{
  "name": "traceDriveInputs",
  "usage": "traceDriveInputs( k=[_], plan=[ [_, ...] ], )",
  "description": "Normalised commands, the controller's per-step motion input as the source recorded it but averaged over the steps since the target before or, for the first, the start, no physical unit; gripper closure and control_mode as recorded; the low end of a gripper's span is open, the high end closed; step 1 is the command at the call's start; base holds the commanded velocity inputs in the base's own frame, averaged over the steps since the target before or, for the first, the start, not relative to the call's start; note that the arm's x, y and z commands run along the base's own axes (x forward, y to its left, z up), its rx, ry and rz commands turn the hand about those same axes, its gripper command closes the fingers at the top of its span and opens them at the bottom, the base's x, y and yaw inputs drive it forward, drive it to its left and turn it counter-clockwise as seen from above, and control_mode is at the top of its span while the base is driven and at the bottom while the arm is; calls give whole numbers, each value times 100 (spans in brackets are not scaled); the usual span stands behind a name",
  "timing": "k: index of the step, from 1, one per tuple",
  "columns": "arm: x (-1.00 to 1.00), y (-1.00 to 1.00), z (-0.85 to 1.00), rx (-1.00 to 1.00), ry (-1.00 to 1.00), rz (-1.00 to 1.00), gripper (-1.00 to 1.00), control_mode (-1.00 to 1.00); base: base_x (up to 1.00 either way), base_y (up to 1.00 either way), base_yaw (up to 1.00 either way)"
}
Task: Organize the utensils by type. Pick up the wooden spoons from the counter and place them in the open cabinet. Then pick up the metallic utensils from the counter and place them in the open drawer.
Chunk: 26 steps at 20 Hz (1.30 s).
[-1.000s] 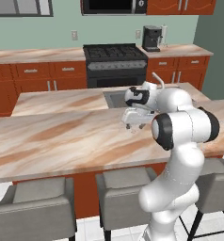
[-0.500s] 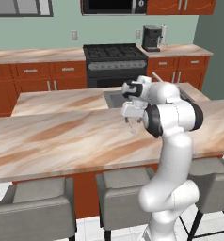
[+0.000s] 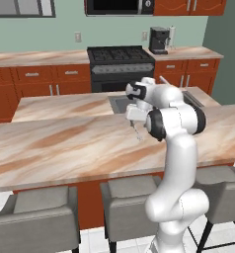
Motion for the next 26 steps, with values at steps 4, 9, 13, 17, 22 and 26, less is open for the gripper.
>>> traceDriveInputs(
  k=[4, 9, 13, 17, 22, 26],
  plan=[
    [0, 20, -11, -9, 2, -5, -100, -100, 0, 0, 0],
    [0, 23, -12, -18, 2, -6, -100, -100, 0, 0, 0],
    [-4, 4, -16, -13, 3, -9, -100, -100, 0, 0, 0],
    [-1, 0, -11, -2, 10, -15, -100, -100, 0, 0, 0],
    [-9, 1, -10, 0, 7, -18, -100, -100, 0, 0, 0],
    [-28, 1, -12, -3, 1, -16, -100, -100, 0, 0, 0]
  ],
)
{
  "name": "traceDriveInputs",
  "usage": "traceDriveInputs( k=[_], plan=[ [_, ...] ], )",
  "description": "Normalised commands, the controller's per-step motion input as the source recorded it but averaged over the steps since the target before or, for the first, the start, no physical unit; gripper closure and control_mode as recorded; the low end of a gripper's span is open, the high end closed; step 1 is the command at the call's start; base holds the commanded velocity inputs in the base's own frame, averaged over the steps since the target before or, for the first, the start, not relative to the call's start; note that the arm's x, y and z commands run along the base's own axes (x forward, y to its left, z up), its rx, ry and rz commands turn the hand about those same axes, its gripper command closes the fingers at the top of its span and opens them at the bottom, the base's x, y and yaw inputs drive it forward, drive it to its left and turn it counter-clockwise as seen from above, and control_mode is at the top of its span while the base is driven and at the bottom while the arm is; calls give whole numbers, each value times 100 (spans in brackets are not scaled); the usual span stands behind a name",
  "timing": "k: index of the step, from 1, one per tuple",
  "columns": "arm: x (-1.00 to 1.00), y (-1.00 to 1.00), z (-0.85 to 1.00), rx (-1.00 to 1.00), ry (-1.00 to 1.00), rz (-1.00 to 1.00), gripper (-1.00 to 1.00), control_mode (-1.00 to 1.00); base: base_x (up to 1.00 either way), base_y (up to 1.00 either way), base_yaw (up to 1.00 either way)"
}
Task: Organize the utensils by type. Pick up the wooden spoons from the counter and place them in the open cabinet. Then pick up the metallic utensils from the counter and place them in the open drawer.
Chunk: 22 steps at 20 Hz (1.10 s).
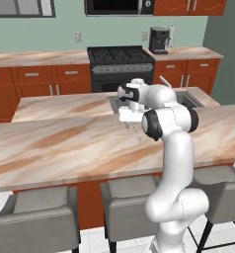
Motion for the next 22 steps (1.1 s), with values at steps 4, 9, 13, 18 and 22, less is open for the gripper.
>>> traceDriveInputs(
  k=[4, 9, 13, 18, 22],
  plan=[
    [-28, 0, -9, -10, 0, -14, -100, -100, 0, 0, 0],
    [-20, 2, -8, -16, 0, -12, -100, -100, 0, 0, 0],
    [-8, 7, -9, -15, 0, -8, -100, -100, 0, 0, 0],
    [-30, 2, -12, -7, -3, -1, -100, -100, 0, 0, 0],
    [-28, 0, -19, 0, -7, 0, -100, -100, 0, 0, 0]
  ],
)
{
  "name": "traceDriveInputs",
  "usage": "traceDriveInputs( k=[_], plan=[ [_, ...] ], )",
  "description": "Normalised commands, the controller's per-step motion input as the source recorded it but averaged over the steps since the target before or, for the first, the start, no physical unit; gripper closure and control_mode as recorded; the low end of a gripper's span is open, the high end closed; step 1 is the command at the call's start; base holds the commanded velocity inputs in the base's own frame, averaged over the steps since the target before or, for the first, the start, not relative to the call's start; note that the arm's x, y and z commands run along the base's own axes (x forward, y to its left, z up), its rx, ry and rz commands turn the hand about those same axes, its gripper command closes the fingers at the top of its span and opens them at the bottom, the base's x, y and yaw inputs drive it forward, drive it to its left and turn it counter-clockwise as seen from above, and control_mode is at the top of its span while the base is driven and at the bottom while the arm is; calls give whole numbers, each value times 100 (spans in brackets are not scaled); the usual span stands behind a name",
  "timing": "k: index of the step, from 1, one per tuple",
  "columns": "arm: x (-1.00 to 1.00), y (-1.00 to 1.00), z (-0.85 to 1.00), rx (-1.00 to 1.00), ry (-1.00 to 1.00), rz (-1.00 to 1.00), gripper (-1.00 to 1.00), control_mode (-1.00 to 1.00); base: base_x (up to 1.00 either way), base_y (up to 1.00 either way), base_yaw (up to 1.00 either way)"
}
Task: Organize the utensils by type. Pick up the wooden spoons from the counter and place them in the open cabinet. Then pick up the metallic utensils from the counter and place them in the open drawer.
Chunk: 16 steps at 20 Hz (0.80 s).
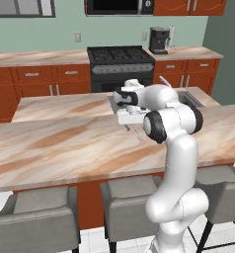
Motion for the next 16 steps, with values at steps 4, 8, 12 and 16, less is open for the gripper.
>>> traceDriveInputs(
  k=[4, 8, 12, 16],
  plan=[
    [-24, 0, -22, 0, -17, 0, -100, -100, 0, 0, 0],
    [-12, 0, -20, 0, -27, 6, -100, -100, 0, 0, 0],
    [-3, 0, -22, 0, -24, 13, -100, -100, 0, 0, 0],
    [-7, 0, -22, 0, -27, 26, -100, -100, 0, 0, 0]
  ],
)
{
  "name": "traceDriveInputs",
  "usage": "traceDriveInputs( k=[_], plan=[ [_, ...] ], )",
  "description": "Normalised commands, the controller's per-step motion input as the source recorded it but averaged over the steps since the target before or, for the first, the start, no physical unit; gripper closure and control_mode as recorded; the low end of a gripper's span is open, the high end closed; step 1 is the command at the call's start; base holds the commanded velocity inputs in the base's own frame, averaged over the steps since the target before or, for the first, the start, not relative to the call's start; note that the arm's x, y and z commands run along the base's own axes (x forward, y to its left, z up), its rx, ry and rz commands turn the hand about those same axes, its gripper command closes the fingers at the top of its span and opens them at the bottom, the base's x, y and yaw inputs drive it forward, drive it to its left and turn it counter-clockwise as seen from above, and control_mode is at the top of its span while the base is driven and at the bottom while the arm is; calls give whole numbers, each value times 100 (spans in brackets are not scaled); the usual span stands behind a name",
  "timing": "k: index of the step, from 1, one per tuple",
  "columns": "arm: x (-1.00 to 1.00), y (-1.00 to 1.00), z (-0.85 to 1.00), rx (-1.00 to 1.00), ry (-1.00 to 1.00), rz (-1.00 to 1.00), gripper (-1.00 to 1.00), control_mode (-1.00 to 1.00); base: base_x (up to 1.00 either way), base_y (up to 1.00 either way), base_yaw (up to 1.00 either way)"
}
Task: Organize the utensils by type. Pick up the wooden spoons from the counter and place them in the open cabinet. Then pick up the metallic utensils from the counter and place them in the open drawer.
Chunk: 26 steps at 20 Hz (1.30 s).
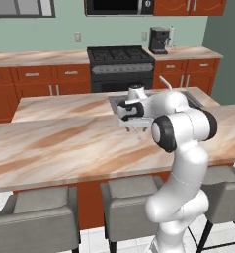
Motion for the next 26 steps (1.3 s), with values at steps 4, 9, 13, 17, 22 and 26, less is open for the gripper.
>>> traceDriveInputs(
  k=[4, 9, 13, 17, 22, 26],
  plan=[
    [2, -1, -16, 0, -10, 26, -100, -100, 0, 0, 0],
    [6, 0, -15, 2, 2, 19, -100, -100, 0, 0, 0],
    [0, 0, -8, 4, 14, 11, -100, -100, 0, 0, 0],
    [-17, 0, -16, 4, 8, 9, -100, -100, 0, 0, 0],
    [-21, 5, -23, 2, 0, 6, -100, -100, 0, 0, 0],
    [-24, 5, -23, 2, 0, 4, -100, -100, 0, 0, 0]
  ],
)
